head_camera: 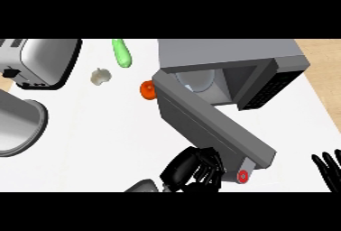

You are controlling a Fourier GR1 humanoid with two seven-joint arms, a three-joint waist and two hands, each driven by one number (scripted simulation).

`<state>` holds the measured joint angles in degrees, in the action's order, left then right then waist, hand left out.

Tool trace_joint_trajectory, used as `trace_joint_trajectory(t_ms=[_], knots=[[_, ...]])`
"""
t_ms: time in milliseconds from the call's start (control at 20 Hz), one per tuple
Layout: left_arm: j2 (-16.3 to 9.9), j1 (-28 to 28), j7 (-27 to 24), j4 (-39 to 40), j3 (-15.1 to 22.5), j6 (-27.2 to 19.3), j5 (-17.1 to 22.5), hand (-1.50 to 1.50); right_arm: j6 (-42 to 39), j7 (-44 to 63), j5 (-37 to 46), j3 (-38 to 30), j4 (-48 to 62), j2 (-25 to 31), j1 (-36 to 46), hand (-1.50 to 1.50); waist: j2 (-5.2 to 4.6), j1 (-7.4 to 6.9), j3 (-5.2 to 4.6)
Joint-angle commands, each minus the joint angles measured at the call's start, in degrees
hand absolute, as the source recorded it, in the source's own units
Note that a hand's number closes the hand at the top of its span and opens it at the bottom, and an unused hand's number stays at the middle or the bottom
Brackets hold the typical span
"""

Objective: Pick up the milk, place it into the microwave and close the microwave

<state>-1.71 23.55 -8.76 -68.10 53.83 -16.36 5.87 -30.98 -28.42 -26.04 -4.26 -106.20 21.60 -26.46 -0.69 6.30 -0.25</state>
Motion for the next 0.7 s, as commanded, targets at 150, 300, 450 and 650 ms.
trace_joint_trajectory(t_ms=[150,300,450,650], knots=[[1.6,7.4,0.6,0.0,5.3,-11.0,7.1,1.5,1.0,6.2,-2.7,2.0,-7.9,1.7,0.4,-1.5,-0.46,2.09,-0.23],[1.6,11.5,-0.5,2.5,2.4,-13.5,10.6,1.5,0.4,6.7,-3.5,2.8,-9.1,1.8,0.0,-1.5,-0.87,3.53,-0.18],[1.6,14.9,-1.6,4.6,1.4,-15.8,13.2,1.5,1.5,9.4,-6.2,1.8,-11.4,3.2,0.2,-1.5,-1.01,3.38,-0.17],[1.7,20.3,-1.3,7.7,-0.4,-17.9,16.3,1.5,2.0,11.0,-6.8,2.4,-12.4,3.6,-0.4,-1.5,-1.3,4.75,-0.09]])
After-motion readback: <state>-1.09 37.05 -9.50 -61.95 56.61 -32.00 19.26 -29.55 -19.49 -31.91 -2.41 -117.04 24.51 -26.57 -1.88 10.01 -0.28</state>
